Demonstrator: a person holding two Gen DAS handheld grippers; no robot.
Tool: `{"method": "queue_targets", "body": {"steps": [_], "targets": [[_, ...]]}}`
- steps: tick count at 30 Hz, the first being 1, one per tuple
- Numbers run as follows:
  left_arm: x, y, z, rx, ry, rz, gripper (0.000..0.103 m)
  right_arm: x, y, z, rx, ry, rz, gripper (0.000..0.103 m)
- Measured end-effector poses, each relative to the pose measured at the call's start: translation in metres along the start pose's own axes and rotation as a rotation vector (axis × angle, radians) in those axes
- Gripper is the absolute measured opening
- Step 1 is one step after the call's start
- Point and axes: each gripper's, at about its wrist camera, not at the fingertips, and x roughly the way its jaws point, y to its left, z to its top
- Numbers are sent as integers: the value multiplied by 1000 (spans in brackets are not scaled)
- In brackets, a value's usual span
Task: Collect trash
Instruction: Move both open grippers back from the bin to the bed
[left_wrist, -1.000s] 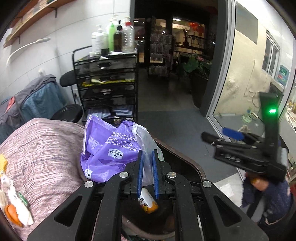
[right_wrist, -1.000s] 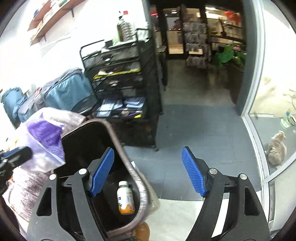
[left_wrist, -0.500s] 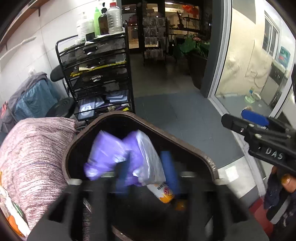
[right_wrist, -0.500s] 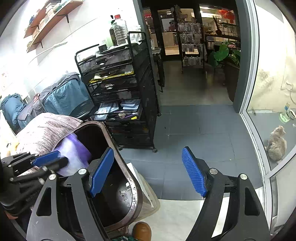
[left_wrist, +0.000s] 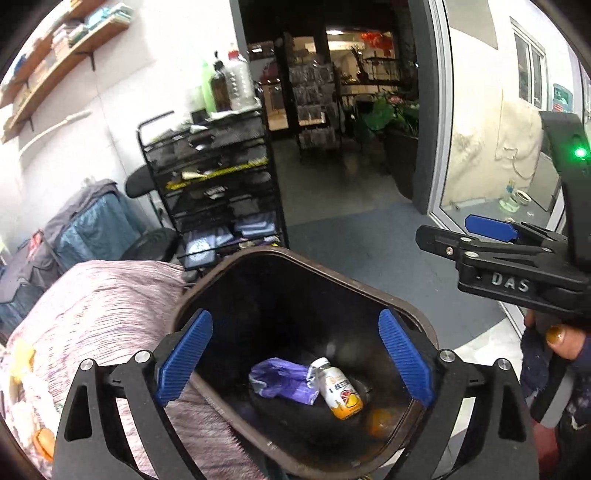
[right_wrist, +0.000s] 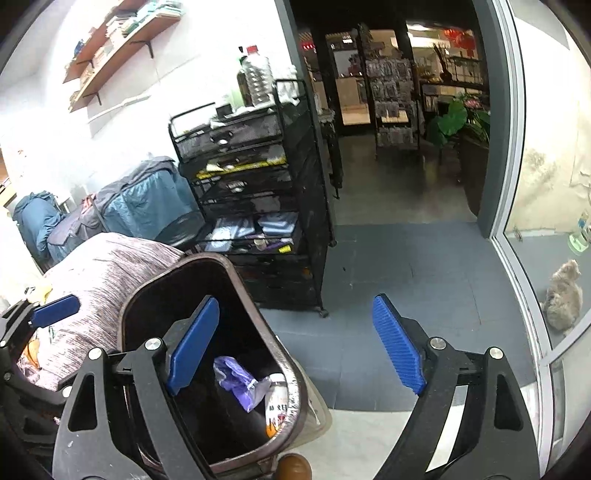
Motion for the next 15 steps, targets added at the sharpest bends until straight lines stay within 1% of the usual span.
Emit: {"method": "queue_targets", "body": {"steps": [3, 4, 5, 7, 11, 15], "targets": [[-20, 4, -5, 2, -40, 32, 94, -7, 13, 0, -27, -47, 14, 88], [-27, 7, -7, 2, -52, 43, 95, -9, 19, 0, -42, -59, 11, 89], [-33, 9, -9, 2, -62, 54, 95, -11, 24, 1, -53, -67, 7, 93], [-46, 14, -13, 2, -87, 83, 97, -15, 37, 0, -81, -93, 12, 94], [-73, 25, -23, -7, -128, 142, 97, -23, 64, -2, -140, -121, 72, 94], [-93, 39, -33, -59, -144, 173, 97, -25, 89, -4, -170, -108, 150, 94]]}}
